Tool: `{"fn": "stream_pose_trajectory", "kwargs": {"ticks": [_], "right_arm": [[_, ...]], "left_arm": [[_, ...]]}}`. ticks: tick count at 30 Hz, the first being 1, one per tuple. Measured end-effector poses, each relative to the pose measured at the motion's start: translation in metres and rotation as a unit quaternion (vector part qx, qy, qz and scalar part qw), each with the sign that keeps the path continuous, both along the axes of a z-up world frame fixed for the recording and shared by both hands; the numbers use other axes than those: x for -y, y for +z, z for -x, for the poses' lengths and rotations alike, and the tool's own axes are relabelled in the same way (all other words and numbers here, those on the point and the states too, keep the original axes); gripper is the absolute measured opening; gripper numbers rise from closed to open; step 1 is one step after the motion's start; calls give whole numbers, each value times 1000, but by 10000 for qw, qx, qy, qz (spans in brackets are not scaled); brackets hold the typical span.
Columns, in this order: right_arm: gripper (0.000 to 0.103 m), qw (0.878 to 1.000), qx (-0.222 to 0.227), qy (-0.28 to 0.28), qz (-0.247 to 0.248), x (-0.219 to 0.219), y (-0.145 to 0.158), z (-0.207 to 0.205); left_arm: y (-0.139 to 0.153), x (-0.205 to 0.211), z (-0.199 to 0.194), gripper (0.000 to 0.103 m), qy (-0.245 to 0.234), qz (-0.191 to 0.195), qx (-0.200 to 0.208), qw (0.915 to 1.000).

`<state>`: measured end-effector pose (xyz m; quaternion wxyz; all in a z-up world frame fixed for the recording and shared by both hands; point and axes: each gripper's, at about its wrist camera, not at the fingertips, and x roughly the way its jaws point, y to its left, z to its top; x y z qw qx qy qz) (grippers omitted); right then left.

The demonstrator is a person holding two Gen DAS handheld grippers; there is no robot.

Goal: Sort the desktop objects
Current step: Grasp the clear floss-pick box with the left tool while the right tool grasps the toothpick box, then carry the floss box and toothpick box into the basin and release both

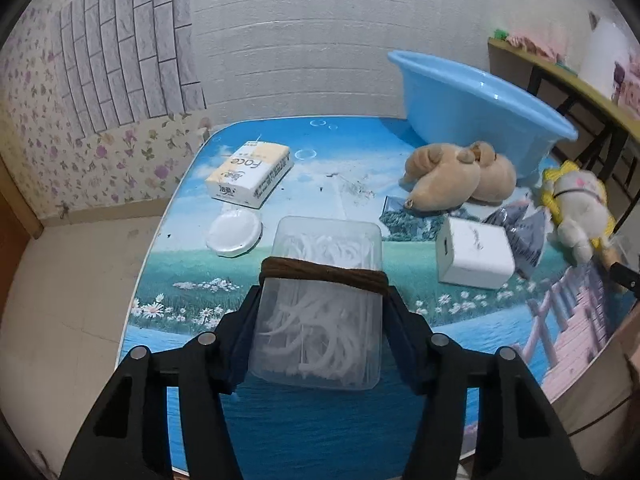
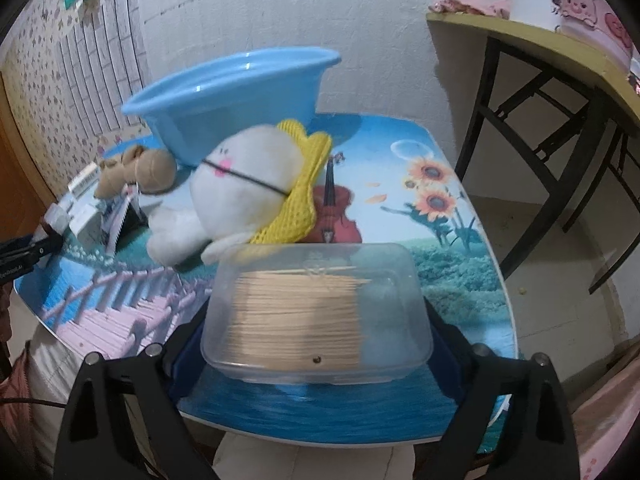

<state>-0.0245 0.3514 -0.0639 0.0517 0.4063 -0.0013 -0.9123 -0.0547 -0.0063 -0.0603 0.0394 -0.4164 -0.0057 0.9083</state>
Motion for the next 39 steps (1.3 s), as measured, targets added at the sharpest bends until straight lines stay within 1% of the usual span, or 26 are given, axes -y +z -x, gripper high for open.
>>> {"fn": "stream_pose_trajectory", "kwargs": {"ticks": [5, 10, 12, 17, 23, 27, 33, 39], "right_arm": [[93, 9983, -484, -274, 144, -12, 22, -7], [93, 9964, -700, -267, 405, -18, 41, -5], [93, 9956, -834, -160, 392, -13, 49, -6], [93, 9922, -1139, 310, 405, 12, 67, -3], [93, 9865, -1415, 735, 361, 35, 81, 13], [93, 9806, -1658, 979, 362, 46, 92, 26], [93, 9770, -1712, 1228, 319, 53, 94, 53], [93, 9772, -1600, 1380, 233, 57, 84, 83]], "left_arm": [[19, 0, -6, 57, 30, -62, -240, 9997], [41, -6, -13, 57, -34, -169, -479, 9987], [50, -10, -15, 57, -112, -223, -594, 9979], [66, -22, -15, 58, -293, -273, -758, 9963], [80, -44, -2, 58, -506, -403, -887, 9940], [89, -62, 10, 58, -685, -480, -990, 9916], [98, -88, 37, 58, -930, -519, -1042, 9888], [98, -117, 70, 59, -1211, -515, -1075, 9855]]}}
